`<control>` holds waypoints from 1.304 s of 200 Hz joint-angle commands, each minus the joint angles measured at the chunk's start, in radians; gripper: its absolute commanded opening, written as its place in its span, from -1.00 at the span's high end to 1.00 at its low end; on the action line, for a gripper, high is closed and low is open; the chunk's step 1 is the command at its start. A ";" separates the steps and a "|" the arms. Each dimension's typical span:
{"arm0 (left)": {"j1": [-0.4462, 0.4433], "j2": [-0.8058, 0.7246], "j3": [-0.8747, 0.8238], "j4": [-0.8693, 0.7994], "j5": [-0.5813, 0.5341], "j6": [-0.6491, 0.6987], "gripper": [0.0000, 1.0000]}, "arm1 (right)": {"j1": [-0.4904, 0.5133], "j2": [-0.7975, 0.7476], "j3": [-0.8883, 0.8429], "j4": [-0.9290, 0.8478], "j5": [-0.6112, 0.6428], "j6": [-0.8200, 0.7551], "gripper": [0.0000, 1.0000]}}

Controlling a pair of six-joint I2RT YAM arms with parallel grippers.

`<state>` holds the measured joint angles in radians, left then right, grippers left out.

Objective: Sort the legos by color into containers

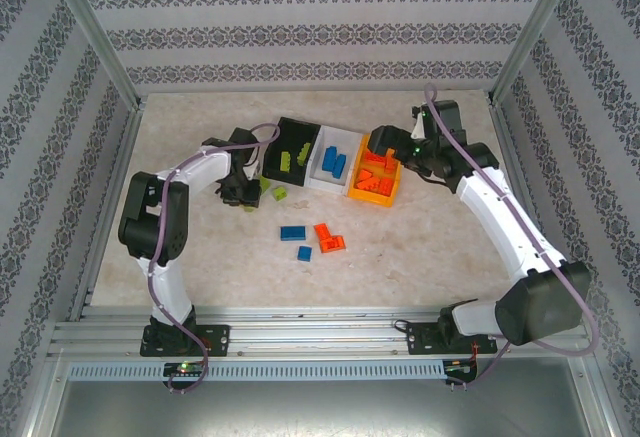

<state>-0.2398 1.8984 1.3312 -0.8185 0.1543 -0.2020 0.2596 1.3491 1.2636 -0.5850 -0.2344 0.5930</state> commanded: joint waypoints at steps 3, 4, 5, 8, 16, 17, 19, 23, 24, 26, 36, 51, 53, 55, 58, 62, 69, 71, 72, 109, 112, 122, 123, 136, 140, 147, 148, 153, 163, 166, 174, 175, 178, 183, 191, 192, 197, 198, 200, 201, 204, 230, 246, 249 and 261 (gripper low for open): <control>0.017 -0.083 -0.009 -0.013 0.023 -0.035 0.69 | 0.037 -0.019 -0.040 0.055 0.019 -0.021 -0.96; 0.018 -0.085 -0.009 -0.014 0.025 -0.037 0.69 | 0.039 -0.022 -0.044 0.061 0.025 -0.022 -0.97; 0.018 -0.088 -0.008 -0.014 0.028 -0.041 0.69 | 0.040 -0.025 -0.048 0.068 0.030 -0.023 -0.96; 0.021 -0.096 -0.007 -0.016 0.033 -0.047 0.69 | 0.045 -0.033 -0.061 0.086 0.042 -0.025 -0.96; 0.026 -0.117 0.001 -0.016 0.051 -0.068 0.69 | 0.053 -0.071 -0.108 0.162 0.073 -0.006 -0.96; 0.027 -0.120 0.002 -0.015 0.053 -0.070 0.69 | 0.052 -0.076 -0.117 0.171 0.076 0.000 -0.96; 0.028 -0.125 0.005 -0.014 0.056 -0.076 0.69 | 0.052 -0.085 -0.130 0.189 0.084 0.015 -0.96; 0.031 -0.136 0.011 -0.012 0.066 -0.087 0.69 | 0.047 -0.103 -0.167 0.225 0.096 0.055 -0.96; 0.031 -0.137 0.013 -0.011 0.069 -0.089 0.69 | 0.045 -0.107 -0.175 0.234 0.099 0.066 -0.96; 0.034 -0.142 0.017 -0.011 0.073 -0.095 0.69 | 0.040 -0.116 -0.189 0.252 0.100 0.090 -0.96; 0.039 -0.155 0.040 -0.003 0.094 -0.122 0.69 | -0.004 -0.143 -0.268 0.337 0.043 0.216 -0.96; 0.043 -0.150 0.099 0.003 0.125 -0.160 0.69 | -0.072 -0.118 -0.340 0.466 -0.161 0.337 -0.96; 0.043 -0.147 0.106 0.004 0.128 -0.165 0.69 | -0.078 -0.108 -0.340 0.470 -0.185 0.344 -0.96; 0.044 -0.144 0.116 0.005 0.133 -0.170 0.69 | -0.082 -0.100 -0.338 0.473 -0.207 0.346 -0.96; 0.044 -0.138 0.133 0.007 0.138 -0.177 0.69 | -0.086 -0.087 -0.328 0.466 -0.234 0.342 -0.97; 0.044 -0.128 0.153 0.011 0.148 -0.188 0.69 | -0.090 -0.067 -0.314 0.446 -0.263 0.331 -0.96; 0.044 -0.106 0.193 0.017 0.168 -0.205 0.69 | -0.085 -0.036 -0.264 0.379 -0.308 0.283 -0.96; 0.044 -0.100 0.203 0.017 0.172 -0.212 0.69 | -0.082 -0.027 -0.249 0.357 -0.312 0.270 -0.96; 0.044 -0.097 0.210 0.018 0.176 -0.214 0.69 | -0.081 -0.023 -0.246 0.346 -0.314 0.263 -0.97; 0.038 0.067 0.430 0.051 0.253 -0.302 0.68 | -0.022 0.002 -0.142 0.175 -0.262 0.130 -0.96; 0.037 0.081 0.446 0.052 0.254 -0.307 0.69 | -0.020 -0.001 -0.142 0.170 -0.260 0.128 -0.96; 0.033 0.128 0.503 0.051 0.254 -0.315 0.68 | -0.019 -0.004 -0.144 0.151 -0.261 0.128 -0.96; 0.032 0.133 0.507 0.050 0.254 -0.315 0.68 | -0.019 -0.004 -0.145 0.150 -0.263 0.128 -0.96; 0.025 0.196 0.585 0.035 0.259 -0.315 0.67 | -0.014 -0.011 -0.160 0.140 -0.272 0.132 -0.96; 0.024 0.216 0.611 0.027 0.260 -0.315 0.67 | -0.014 -0.016 -0.167 0.139 -0.273 0.134 -0.96; 0.018 0.248 0.659 0.011 0.261 -0.312 0.66 | -0.010 -0.021 -0.175 0.139 -0.276 0.136 -0.96; 0.018 0.255 0.667 0.009 0.261 -0.312 0.66 | -0.010 -0.022 -0.176 0.138 -0.276 0.136 -0.96; 0.014 0.278 0.699 -0.003 0.259 -0.307 0.64 | -0.007 -0.026 -0.182 0.135 -0.275 0.136 -0.96; 0.006 0.322 0.764 -0.034 0.251 -0.295 0.59 | -0.003 -0.034 -0.191 0.129 -0.270 0.139 -0.96; 0.005 0.335 0.784 -0.043 0.249 -0.293 0.58 | -0.002 -0.037 -0.195 0.127 -0.269 0.139 -0.96; 0.003 0.366 0.830 -0.066 0.245 -0.286 0.55 | -0.001 -0.043 -0.201 0.125 -0.266 0.141 -0.96; 0.003 0.369 0.834 -0.067 0.245 -0.286 0.55 | 0.000 -0.043 -0.202 0.125 -0.265 0.141 -0.96; 0.004 0.378 0.848 -0.073 0.247 -0.286 0.53 | -0.002 -0.045 -0.204 0.124 -0.263 0.142 -0.96; 0.003 0.391 0.866 -0.080 0.247 -0.286 0.50 | -0.002 -0.048 -0.207 0.122 -0.261 0.143 -0.96; 0.001 0.404 0.882 -0.086 0.247 -0.287 0.42 | -0.002 -0.051 -0.211 0.120 -0.260 0.144 -0.96; 0.001 0.405 0.884 -0.086 0.246 -0.288 0.40 | -0.001 -0.051 -0.211 0.119 -0.259 0.143 -0.96; 0.001 0.409 0.889 -0.085 0.247 -0.289 0.30 | -0.002 -0.053 -0.212 0.117 -0.257 0.144 -0.96; 0.002 0.410 0.889 -0.085 0.247 -0.289 0.27 | -0.002 -0.053 -0.211 0.116 -0.257 0.144 -0.96; 0.001 0.410 0.891 -0.086 0.246 -0.290 0.23 | -0.001 -0.053 -0.212 0.116 -0.256 0.144 -0.96; 0.001 0.410 0.891 -0.085 0.245 -0.290 0.20 | -0.001 -0.053 -0.212 0.116 -0.255 0.143 -0.96; 0.002 0.411 0.892 -0.086 0.245 -0.290 0.15 | 0.000 -0.054 -0.213 0.114 -0.254 0.144 -0.96; 0.002 0.406 0.893 -0.095 0.238 -0.289 0.08 | -0.001 -0.048 -0.215 0.118 -0.256 0.143 -0.96; 0.000 0.395 0.889 -0.100 0.236 -0.286 0.01 | -0.001 -0.034 -0.211 0.127 -0.265 0.143 -0.96; -0.001 0.391 0.886 -0.100 0.235 -0.285 0.01 | 0.000 -0.031 -0.209 0.128 -0.267 0.143 -0.96; -0.001 0.379 0.882 -0.104 0.227 -0.281 -0.01 | -0.001 -0.016 -0.199 0.131 -0.276 0.139 -0.96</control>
<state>-0.2348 2.3093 2.1960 -0.8711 0.3920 -0.4873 0.2470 1.3201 1.0634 -0.4534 -0.4885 0.7525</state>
